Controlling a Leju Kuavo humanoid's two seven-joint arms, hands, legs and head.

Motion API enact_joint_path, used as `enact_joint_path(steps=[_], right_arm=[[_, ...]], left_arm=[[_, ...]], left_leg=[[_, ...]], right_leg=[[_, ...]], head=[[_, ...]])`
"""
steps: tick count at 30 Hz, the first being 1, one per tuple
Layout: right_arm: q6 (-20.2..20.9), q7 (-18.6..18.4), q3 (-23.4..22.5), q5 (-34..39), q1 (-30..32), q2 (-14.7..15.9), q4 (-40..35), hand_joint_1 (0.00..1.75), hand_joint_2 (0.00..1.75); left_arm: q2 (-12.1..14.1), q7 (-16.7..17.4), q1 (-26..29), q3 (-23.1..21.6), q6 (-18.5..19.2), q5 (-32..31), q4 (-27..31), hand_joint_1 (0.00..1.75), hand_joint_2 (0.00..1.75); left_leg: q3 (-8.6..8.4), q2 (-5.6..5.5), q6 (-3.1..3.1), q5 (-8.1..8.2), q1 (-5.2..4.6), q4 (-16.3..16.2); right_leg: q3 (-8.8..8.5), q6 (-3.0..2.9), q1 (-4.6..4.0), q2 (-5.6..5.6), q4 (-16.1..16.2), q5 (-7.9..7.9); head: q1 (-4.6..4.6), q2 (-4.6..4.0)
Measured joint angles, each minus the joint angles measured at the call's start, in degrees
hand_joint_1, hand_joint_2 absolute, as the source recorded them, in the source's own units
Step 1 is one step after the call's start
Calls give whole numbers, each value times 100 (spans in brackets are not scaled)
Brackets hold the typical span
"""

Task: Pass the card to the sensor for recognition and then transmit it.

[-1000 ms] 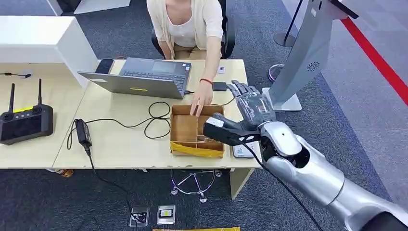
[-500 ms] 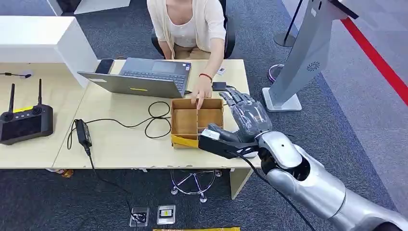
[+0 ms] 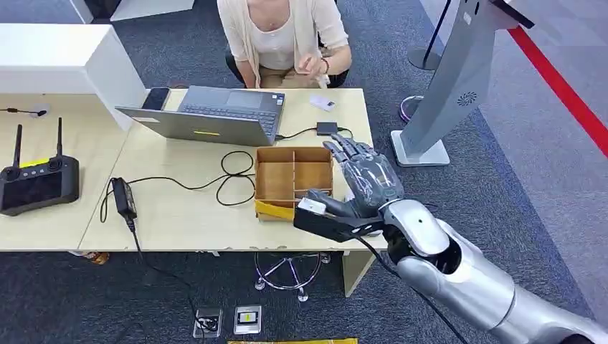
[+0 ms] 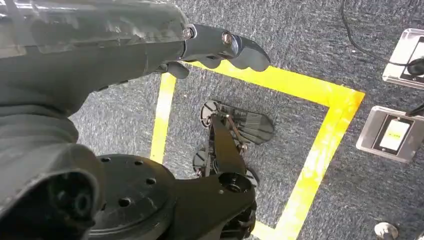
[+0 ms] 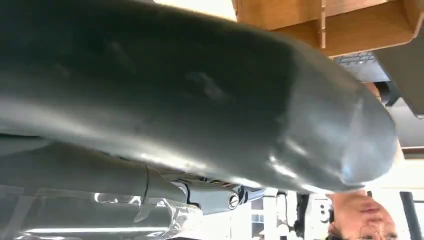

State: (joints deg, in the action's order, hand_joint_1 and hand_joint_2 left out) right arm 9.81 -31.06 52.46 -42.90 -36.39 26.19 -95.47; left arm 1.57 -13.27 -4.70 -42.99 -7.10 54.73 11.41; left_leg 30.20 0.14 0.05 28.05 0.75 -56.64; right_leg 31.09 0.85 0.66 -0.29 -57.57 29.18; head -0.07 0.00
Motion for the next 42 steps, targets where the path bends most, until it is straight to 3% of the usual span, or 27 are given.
enact_joint_path(steps=[1,2,10,24,36,42], right_arm=[[13,18,0,-46,19,-11,0,0,0],[26,42,2,-99,42,-35,0,0,175],[94,232,92,-566,229,-306,273,0,175],[315,-61,88,-761,259,-507,940,0,175],[-234,164,-39,-774,259,-911,1665,0,175],[-284,208,-107,-767,257,-1108,1950,0,175]], left_arm=[[-2,0,-1,0,-2,-5,0,0,0],[-4,0,-1,0,-7,-13,0,0,0],[-20,-2,-6,0,-13,-116,0,0,0],[-22,-2,-5,-2,2,-277,0,0,0],[-22,116,-50,-2,4,-330,-2,0,0],[-22,127,-74,-2,7,-332,-2,0,0]], left_leg=[[0,0,0,0,0,0],[1,0,0,0,0,0],[2,0,0,0,1,1],[2,-1,0,0,0,1],[1,-1,0,-1,1,1],[2,0,0,0,1,1]], right_leg=[[0,0,0,0,0,0],[0,0,0,0,0,0],[0,0,-1,0,0,0],[1,0,0,-1,0,0],[0,0,-1,0,-1,0],[0,0,-1,0,-1,0]], head=[[2,0],[0,0],[2,0],[0,0],[0,0],[0,0]])
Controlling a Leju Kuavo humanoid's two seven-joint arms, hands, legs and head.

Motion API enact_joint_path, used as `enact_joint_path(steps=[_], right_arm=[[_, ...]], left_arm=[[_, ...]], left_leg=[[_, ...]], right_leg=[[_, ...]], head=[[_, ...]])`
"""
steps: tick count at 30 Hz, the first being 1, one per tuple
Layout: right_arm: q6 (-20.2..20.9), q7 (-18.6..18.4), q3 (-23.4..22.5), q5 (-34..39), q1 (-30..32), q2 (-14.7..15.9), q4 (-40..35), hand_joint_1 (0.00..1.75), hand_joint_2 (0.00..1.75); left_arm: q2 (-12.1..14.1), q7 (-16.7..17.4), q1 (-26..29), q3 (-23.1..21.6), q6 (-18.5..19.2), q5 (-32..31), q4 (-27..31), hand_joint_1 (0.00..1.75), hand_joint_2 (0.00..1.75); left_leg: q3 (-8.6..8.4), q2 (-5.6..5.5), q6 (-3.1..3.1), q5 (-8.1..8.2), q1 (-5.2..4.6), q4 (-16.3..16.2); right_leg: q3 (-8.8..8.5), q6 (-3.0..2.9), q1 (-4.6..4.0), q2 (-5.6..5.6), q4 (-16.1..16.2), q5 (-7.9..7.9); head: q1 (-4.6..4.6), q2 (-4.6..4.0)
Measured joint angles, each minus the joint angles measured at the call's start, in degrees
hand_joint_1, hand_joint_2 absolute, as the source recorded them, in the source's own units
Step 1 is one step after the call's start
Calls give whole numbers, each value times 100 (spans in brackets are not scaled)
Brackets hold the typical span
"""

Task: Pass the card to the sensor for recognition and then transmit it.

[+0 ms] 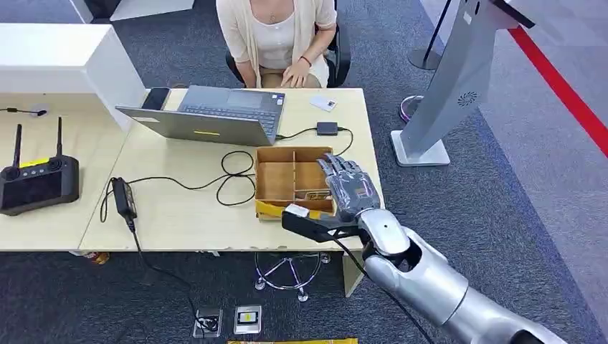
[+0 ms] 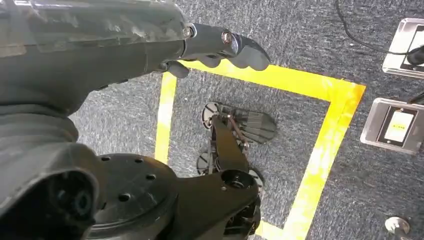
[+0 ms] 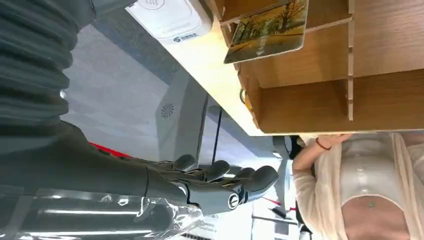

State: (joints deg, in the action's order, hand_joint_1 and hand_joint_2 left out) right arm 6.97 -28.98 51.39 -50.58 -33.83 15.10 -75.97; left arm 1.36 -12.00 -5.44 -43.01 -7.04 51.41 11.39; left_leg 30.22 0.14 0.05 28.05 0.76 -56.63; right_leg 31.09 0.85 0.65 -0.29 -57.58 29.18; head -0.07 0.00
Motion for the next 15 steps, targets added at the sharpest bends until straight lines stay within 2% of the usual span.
enact_joint_path(steps=[15], right_arm=[[-547,418,-147,68,-182,-549,1115,0,175]], left_arm=[[0,92,-43,0,-24,-15,0,0,0]], left_leg=[[0,-1,-2,-1,0,0]], right_leg=[[0,0,0,-1,0,0]], head=[[0,0]])
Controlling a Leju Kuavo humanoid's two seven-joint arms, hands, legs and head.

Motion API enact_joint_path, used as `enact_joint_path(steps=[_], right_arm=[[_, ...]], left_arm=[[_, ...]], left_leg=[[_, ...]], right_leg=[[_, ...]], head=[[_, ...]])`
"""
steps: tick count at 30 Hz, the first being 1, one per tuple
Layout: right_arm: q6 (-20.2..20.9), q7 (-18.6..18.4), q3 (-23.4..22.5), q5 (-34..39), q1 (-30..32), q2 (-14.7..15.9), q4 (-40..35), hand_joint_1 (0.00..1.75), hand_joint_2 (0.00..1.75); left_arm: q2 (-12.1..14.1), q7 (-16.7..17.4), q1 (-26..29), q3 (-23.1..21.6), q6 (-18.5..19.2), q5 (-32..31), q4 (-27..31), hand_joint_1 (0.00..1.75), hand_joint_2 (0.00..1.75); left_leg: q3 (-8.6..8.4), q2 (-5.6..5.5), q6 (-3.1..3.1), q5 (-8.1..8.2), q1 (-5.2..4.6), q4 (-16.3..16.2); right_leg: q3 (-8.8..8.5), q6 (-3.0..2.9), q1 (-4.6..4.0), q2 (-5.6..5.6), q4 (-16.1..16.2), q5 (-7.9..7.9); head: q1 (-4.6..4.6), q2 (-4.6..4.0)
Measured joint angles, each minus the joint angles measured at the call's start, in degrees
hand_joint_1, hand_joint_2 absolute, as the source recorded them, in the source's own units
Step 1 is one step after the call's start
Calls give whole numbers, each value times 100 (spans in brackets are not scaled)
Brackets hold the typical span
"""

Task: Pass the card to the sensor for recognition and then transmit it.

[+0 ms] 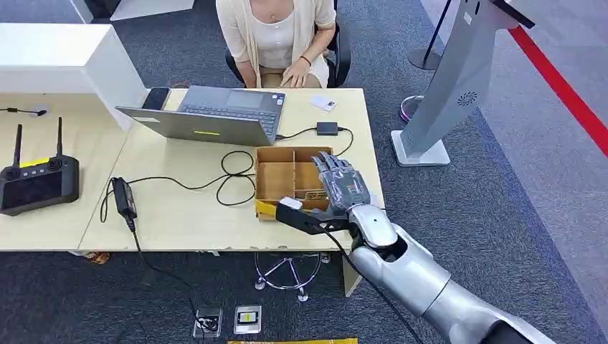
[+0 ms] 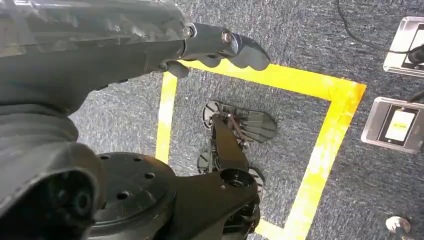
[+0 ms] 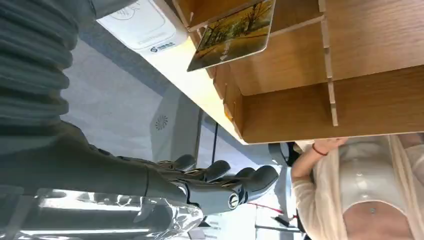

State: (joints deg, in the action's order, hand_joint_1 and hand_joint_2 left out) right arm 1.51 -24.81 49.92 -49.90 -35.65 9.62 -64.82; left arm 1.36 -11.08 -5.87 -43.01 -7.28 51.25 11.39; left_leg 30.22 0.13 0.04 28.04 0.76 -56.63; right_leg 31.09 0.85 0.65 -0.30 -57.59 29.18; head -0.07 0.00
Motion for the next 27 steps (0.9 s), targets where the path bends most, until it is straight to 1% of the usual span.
enact_joint_path(steps=[5,16,27], right_arm=[[-146,173,-105,-61,-36,-142,338,0,175],[-168,210,-277,-101,-77,-315,789,0,175],[-87,190,-426,-186,-73,-315,841,0,175]], left_arm=[[-2,31,-34,0,-28,-46,0,0,0],[-24,31,-62,-11,-66,-52,0,0,0],[-20,31,-64,-9,-66,-70,-2,0,0]], left_leg=[[0,0,0,0,0,0],[-1,0,0,0,0,0],[-1,1,0,0,0,0]], right_leg=[[0,0,0,0,0,0],[1,0,0,1,0,0],[1,0,0,1,0,0]], head=[[-2,0],[0,0],[0,0]])
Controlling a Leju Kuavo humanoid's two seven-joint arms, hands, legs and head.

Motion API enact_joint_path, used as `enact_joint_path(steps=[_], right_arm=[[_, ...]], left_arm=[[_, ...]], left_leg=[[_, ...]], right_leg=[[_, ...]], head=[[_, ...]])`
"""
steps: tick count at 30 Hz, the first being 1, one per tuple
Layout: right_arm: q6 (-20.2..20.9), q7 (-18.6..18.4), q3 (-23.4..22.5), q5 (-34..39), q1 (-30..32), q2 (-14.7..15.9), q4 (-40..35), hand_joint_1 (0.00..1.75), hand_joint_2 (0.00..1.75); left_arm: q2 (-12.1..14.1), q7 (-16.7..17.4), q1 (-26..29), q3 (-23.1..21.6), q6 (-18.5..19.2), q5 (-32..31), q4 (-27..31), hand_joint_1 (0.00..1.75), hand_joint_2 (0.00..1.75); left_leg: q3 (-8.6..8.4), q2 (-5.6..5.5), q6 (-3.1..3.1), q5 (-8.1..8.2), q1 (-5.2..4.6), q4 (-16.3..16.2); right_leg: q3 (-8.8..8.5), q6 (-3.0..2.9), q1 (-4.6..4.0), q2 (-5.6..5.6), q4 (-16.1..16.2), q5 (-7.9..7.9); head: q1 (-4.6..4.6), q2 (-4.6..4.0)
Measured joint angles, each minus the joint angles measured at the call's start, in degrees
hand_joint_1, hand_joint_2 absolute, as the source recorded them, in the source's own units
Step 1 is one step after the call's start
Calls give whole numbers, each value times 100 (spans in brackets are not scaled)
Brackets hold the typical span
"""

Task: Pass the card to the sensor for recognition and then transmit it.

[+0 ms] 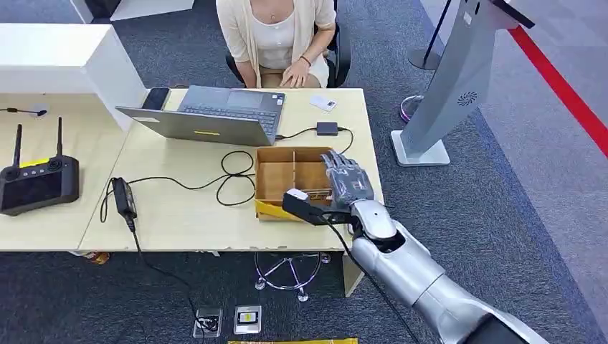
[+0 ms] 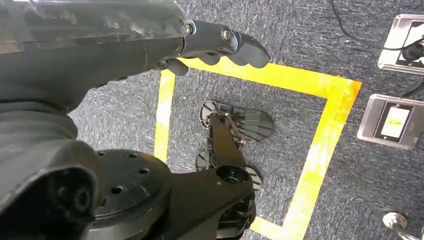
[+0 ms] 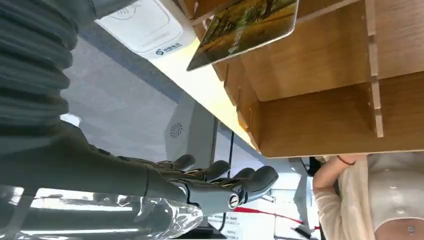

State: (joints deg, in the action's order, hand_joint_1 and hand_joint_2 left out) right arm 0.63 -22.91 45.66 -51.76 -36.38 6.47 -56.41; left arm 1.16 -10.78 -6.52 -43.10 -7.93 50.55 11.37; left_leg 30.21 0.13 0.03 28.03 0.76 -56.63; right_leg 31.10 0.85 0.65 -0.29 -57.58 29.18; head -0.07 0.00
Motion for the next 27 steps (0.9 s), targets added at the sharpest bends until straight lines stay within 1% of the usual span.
enact_joint_path(steps=[5,10,13,27], right_arm=[[179,4,2,-20,8,0,-26,0,175],[328,-83,0,0,46,4,-177,0,175],[404,-46,0,15,92,20,-256,0,175],[571,-31,9,17,156,50,-527,0,175]], left_arm=[[2,13,1,0,17,-11,0,0,0],[11,66,-3,0,26,-70,0,0,0],[24,122,-4,0,24,-79,-2,0,0],[31,122,-5,0,66,-83,-4,0,0]], left_leg=[[0,0,0,0,0,0],[-2,0,-1,-1,0,0],[-2,2,-1,0,0,0],[-2,2,-1,0,0,0]], right_leg=[[0,0,0,0,0,0],[0,0,0,0,0,0],[0,0,0,3,0,0],[0,0,0,2,0,0]], head=[[0,0],[0,0],[0,0],[0,0]])
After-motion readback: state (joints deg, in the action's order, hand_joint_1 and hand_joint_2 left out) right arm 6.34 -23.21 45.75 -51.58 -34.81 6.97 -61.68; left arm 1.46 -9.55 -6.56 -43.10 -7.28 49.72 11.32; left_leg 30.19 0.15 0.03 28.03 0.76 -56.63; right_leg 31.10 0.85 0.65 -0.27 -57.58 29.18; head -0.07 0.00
